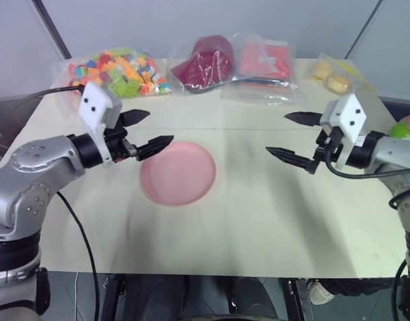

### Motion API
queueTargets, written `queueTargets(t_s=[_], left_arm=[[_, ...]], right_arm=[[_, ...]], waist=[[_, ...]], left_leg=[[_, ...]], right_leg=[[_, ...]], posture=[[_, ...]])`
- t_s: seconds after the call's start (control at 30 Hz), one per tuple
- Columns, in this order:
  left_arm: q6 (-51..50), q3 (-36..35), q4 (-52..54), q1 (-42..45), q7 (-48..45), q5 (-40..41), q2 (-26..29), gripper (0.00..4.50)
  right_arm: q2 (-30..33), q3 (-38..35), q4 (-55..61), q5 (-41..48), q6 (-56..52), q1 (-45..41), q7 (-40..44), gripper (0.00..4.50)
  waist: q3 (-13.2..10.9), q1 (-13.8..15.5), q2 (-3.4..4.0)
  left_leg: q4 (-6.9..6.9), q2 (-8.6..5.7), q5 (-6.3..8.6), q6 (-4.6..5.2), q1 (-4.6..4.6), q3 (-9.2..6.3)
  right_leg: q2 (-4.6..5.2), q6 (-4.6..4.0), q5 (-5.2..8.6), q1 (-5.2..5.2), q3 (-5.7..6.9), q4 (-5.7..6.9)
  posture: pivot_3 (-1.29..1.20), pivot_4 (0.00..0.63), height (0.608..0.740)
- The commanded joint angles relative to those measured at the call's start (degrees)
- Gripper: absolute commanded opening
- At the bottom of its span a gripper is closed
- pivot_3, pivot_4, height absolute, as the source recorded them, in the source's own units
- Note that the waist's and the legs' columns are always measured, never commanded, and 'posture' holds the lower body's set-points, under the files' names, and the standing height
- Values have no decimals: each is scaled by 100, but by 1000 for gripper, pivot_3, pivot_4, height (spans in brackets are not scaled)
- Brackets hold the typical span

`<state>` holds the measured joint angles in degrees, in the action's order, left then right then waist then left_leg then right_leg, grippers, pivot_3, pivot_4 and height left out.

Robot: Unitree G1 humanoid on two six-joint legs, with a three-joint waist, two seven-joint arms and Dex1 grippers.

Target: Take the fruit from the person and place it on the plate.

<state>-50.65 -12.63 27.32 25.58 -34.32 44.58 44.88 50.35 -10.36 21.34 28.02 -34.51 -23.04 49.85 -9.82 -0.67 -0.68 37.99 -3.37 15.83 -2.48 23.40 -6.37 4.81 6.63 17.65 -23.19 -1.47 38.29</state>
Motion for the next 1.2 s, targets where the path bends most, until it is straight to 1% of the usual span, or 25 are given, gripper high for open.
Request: queueTargets(t_s=[0.03,0.2,1.2], left_arm=[[101,-179,152,-94,-93,60,71,4462],[2,-196,114,18,78,221,-100,4462],[255,43,44,91,14,64,-222,4462]], right_arm=[[111,-306,234,116,7,15,-34,4500],[119,-359,287,153,-41,101,-76,4500],[248,-608,484,309,-161,437,-195,4500]], waist=[[0,0,0],[0,1,0],[0,0,0]], left_leg=[[0,0,0,0,0,0],[0,1,0,0,0,0],[0,1,0,0,0,0]], right_leg=[[0,0,0,0,0,0],[0,0,0,0,0,0],[-1,0,0,0,0,0]], posture=[[0,150,740],[0,150,740],[0,150,740]])
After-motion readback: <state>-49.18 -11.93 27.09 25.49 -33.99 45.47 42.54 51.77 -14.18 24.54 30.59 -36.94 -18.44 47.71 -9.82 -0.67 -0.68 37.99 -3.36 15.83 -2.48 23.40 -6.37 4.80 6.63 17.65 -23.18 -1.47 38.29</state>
